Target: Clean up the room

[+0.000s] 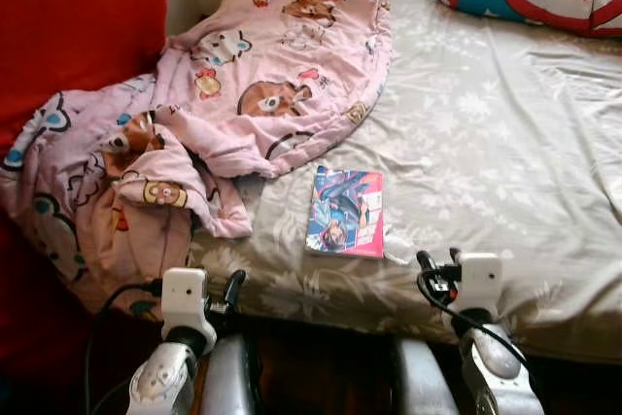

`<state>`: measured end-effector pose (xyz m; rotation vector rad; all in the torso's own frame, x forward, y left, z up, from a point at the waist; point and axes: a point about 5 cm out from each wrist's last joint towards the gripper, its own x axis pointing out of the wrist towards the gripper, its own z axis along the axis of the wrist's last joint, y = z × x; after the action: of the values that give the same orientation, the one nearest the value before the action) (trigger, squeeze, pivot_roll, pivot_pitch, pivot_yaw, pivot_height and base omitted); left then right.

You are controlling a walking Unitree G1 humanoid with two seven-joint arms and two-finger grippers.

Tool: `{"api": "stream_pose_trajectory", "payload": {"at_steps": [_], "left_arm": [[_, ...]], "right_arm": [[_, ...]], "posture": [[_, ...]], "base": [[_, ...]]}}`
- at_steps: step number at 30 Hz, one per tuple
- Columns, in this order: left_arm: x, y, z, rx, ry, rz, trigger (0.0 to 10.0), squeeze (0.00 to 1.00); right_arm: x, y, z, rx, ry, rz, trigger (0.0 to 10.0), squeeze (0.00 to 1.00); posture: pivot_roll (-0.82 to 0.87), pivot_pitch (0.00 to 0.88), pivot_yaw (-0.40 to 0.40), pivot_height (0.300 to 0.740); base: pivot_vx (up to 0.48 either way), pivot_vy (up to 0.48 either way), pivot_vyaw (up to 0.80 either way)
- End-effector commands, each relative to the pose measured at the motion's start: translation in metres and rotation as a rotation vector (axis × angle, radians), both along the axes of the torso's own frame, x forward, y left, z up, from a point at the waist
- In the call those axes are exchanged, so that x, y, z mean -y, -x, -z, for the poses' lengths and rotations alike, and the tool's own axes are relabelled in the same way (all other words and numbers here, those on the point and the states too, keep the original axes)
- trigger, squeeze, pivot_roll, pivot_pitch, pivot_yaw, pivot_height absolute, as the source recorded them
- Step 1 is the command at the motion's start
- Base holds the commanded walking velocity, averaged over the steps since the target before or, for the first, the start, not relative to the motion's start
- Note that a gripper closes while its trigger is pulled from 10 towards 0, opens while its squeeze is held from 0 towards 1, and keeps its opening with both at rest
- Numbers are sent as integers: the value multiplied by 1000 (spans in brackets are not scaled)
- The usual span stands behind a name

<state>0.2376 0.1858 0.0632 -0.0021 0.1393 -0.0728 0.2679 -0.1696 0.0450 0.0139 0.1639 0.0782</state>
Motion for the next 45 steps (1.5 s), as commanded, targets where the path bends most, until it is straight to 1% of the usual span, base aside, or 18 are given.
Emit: {"api": "stream_pose_trajectory", "payload": {"at_steps": [1, 6, 9, 13, 18, 20, 23, 27, 28, 29, 30, 31, 32, 33, 38, 39, 40, 45], "left_arm": [[1, 1, 1, -3, 1, 1, 10000, 0], [2, 1, 1, -2, 1, 3, 10000, 0], [1, 0, 1, -2, 2, 2, 10000, 0], [2, 0, 0, 4, 9, 3, 10000, 0], [3, 0, 0, 4, 7, 9, 10000, 0], [3, -1, -2, 7, 4, 11, 10000, 0], [2, -1, -3, 11, 2, 12, 10000, 0], [2, -1, -6, 22, -3, 14, 10000, 0], [2, -1, -6, 22, -3, 14, 10000, 0], [3, -2, -8, 25, -5, 16, 10000, 0], [3, -2, -8, 27, -7, 18, 10000, 0], [3, -2, -9, 29, -8, 19, 10000, 0], [3, -2, -10, 30, -10, 20, 10000, 0], [2, 0, -11, 32, -11, 20, 10000, 0], [0, 7, -9, 16, -19, 13, 10000, 0], [0, 8, -8, 14, -19, 14, 10000, 0], [1, 9, -8, 13, -20, 15, 10000, 0], [0, 13, -8, 6, -21, 14, 10000, 0]], "right_arm": [[5, 3, 6, -30, -2, 8, 10000, 0], [-3, -1, 6, -34, 19, -82, 10000, 0], [-6, -7, 6, -46, 4, -101, 10000, 0], [-11, -11, 13, -107, 27, -147, 10000, 0], [-16, -22, 17, -136, 37, -144, 10000, 0], [-24, -34, 17, -163, 10, -163, 10000, 0], [-32, -42, 16, -180, 16, -192, 10000, 0], [-43, -54, 9, -190, -101, -168, 10000, 0], [-43, -54, 9, -190, -101, -168, 10000, 0], [-50, -59, 7, -199, -135, -171, 10000, 122], [-53, -60, 6, -200, -137, -175, 10000, 400], [-56, -62, 4, -198, -140, -179, 10000, 929], [-57, -64, 3, -195, -140, -182, 10000, 929], [-59, -65, 2, -190, -152, -185, 10000, 1000], [-58, -74, -7, -182, -172, -116, 10000, 1000], [-58, -74, -6, -187, -182, -110, 10000, 808], [-57, -75, -6, -192, -189, -101, 10000, 0], [-50, -76, -7, -180, -215, -42, 10000, 0]], "posture": [[-22, 139, 25, 553], [-21, 140, 26, 553], [-19, 140, 27, 553], [-14, 144, 30, 553], [-9, 147, 34, 553], [0, 152, 35, 553], [13, 157, 36, 553], [34, 168, 38, 553], [34, 168, 38, 553], [51, 179, 41, 553], [53, 181, 41, 553], [57, 185, 41, 553], [60, 188, 42, 553], [64, 192, 41, 553], [75, 211, 43, 553], [79, 213, 44, 553], [83, 218, 45, 553], [82, 222, 45, 553]], "base": [[315, 0, 0], [317, 0, 0], [266, 0, 0], [0, 0, 0], [0, 0, 0], [0, 0, 0], [0, 0, 0], [0, 0, 0], [0, 0, 0], [0, 0, 0], [0, 0, 0], [0, 0, 0], [0, 0, 0], [0, 0, 0], [0, 0, 0], [0, 0, 0], [0, 0, 0], [0, 0, 0]]}}
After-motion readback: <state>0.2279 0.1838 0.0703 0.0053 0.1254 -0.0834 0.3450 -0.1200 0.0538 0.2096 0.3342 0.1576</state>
